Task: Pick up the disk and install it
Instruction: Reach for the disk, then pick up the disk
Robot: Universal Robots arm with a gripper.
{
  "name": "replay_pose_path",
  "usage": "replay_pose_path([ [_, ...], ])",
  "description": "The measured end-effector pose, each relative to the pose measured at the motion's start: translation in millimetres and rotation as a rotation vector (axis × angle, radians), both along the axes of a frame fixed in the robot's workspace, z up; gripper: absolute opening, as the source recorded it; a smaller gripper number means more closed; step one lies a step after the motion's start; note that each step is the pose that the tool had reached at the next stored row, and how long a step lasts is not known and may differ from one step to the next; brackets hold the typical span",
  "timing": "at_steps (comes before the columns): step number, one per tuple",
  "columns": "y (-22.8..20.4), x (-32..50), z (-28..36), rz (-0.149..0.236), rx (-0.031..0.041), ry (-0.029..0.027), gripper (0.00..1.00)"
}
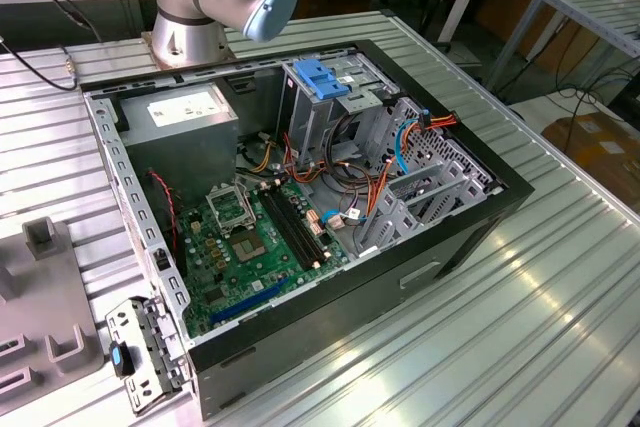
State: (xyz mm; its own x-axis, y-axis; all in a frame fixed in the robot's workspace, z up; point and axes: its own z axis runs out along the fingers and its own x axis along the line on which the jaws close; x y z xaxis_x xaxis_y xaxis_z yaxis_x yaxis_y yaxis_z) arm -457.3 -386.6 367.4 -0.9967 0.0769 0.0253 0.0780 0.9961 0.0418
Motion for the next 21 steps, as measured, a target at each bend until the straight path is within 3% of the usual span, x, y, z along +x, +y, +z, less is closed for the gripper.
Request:
replay_pose_path([
  [18,0.0,-2.4,0.0,0.001,0.0000,0.0000,0.11],
  [21,0.0,-2.5,0.0,0.026,0.0000,-0.0001,0.11],
])
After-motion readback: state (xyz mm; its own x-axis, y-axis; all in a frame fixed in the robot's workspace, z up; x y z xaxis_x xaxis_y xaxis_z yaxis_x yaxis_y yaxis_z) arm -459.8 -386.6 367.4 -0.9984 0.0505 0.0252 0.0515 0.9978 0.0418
